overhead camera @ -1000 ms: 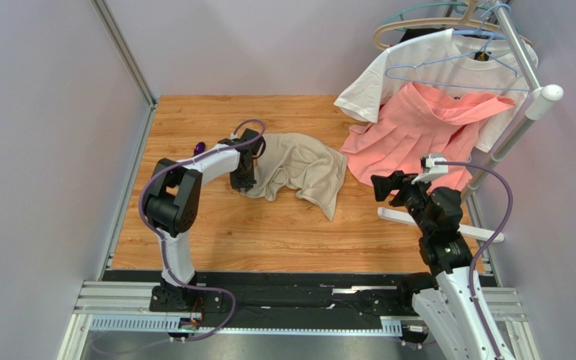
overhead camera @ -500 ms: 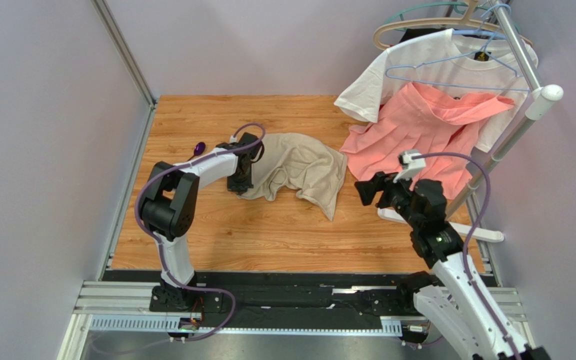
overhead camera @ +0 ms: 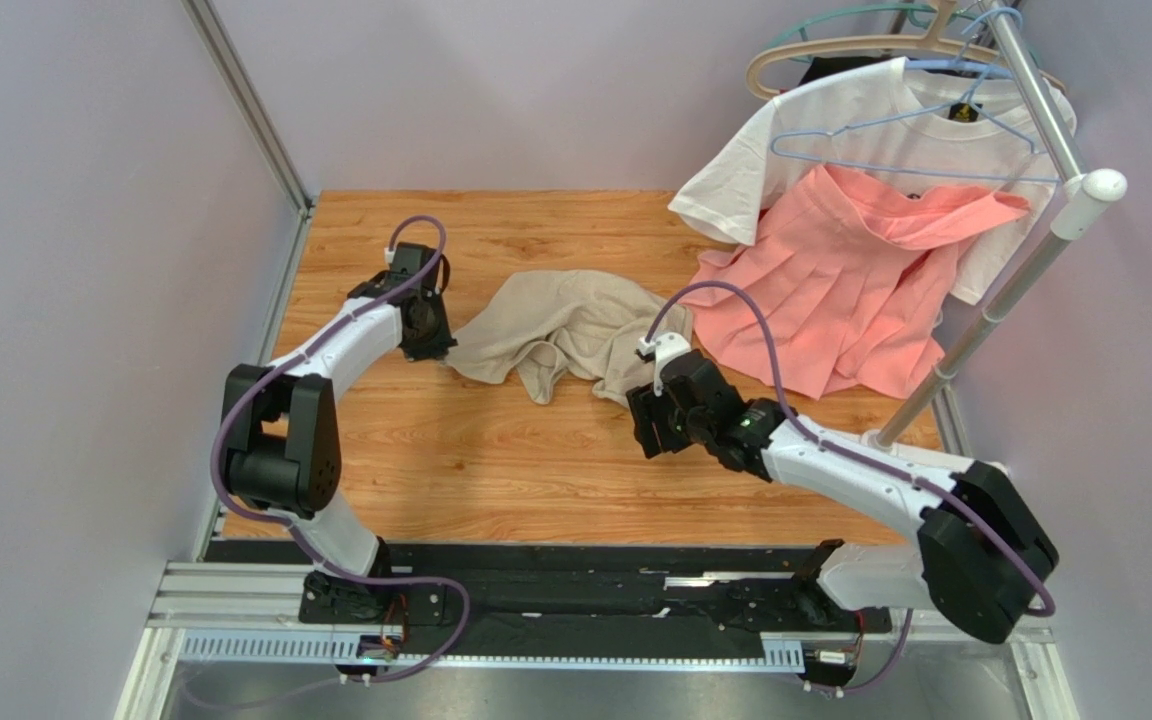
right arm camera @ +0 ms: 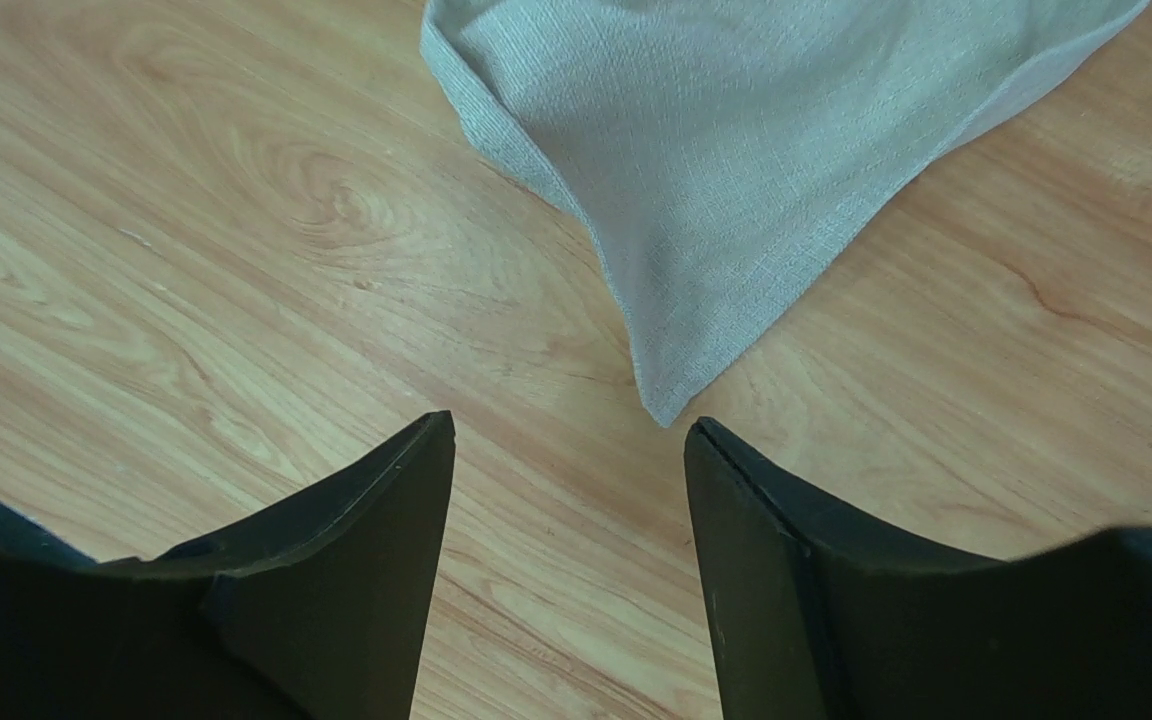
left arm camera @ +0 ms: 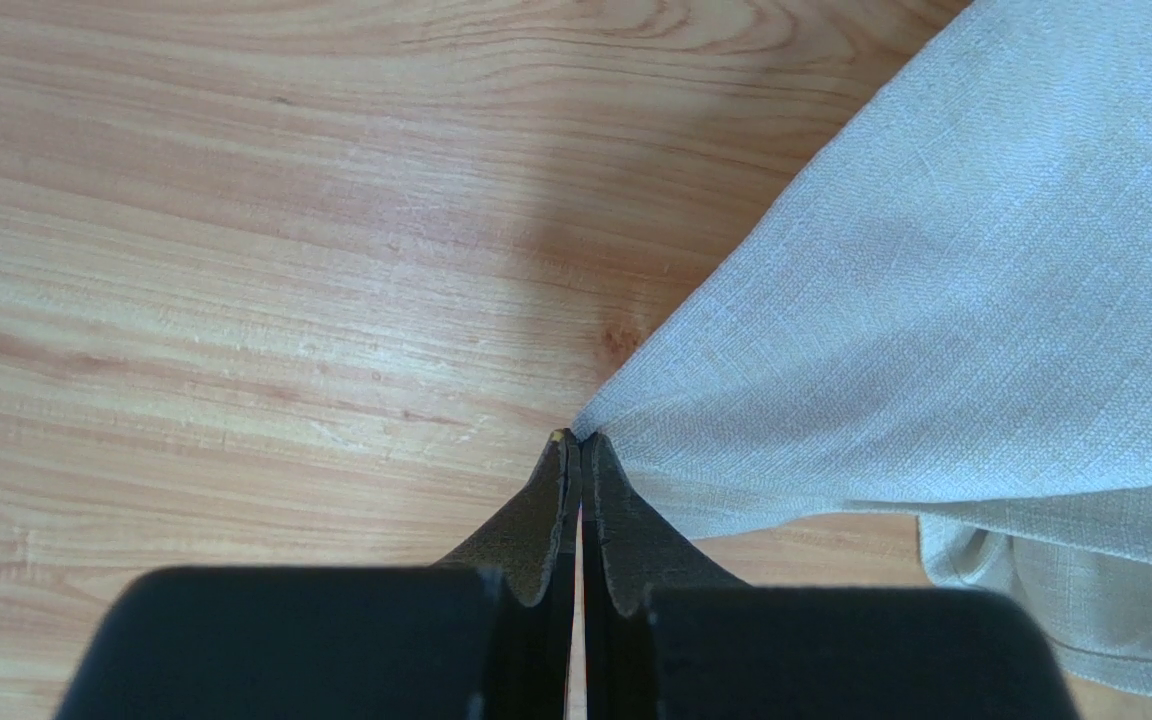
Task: Fold the napkin, place the utensils inside, and roll it up
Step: Flatten the napkin out
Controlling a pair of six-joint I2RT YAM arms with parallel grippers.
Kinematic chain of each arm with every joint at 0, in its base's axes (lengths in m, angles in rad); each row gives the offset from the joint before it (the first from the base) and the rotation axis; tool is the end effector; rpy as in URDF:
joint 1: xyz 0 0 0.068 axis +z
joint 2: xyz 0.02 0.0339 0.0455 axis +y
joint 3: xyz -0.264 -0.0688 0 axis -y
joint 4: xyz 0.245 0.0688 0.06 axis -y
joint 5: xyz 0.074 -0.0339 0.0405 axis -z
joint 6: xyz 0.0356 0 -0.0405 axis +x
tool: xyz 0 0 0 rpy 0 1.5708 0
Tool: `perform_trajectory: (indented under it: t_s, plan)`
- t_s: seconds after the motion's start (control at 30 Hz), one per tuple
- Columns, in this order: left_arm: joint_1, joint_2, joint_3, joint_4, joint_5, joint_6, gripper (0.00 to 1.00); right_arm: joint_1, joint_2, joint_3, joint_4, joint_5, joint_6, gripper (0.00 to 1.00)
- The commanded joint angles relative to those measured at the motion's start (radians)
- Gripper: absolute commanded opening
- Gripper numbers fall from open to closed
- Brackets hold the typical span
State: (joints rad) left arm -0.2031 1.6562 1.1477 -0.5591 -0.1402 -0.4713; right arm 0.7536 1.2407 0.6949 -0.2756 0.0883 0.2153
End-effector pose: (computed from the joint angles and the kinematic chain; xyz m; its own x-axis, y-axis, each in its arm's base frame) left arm 0.3325 -0.0634 0.2140 -0.8252 -0.2891 -0.4852 -0.2704 0.9564 -0.1099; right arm 0.1841 0.1685 0.2072 -0.6578 -0.3254 -0.6793 -0.5090 0.8568 0.0825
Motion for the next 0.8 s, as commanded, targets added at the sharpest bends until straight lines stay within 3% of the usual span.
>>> perform_trajectory:
  t_s: [0.0, 0.23, 0.5, 0.6, 0.63, 0.77]
  plan:
    - [0.021, -0.021, 0.020, 0.039, 0.076, 0.037, 0.00, 0.024, 0.074, 0.054, 0.003, 0.102, -0.013, 0.61]
    - [0.054, -0.007, 0.029, 0.074, 0.123, 0.026, 0.00, 0.030, 0.189, 0.066, 0.045, 0.143, -0.024, 0.58]
    - [0.082, 0.034, 0.101, 0.073, 0.160, 0.030, 0.00, 0.035, 0.293, 0.104, 0.065, 0.177, -0.030, 0.45]
    - [0.094, 0.065, 0.155, 0.059, 0.160, 0.034, 0.00, 0.035, 0.328, 0.117, 0.062, 0.195, -0.027, 0.32]
    - [0.102, 0.085, 0.191, 0.051, 0.163, 0.037, 0.00, 0.035, 0.336, 0.123, 0.047, 0.209, -0.027, 0.22]
    - [0.120, 0.140, 0.305, 0.013, 0.178, 0.048, 0.00, 0.036, 0.335, 0.138, 0.020, 0.214, -0.021, 0.00]
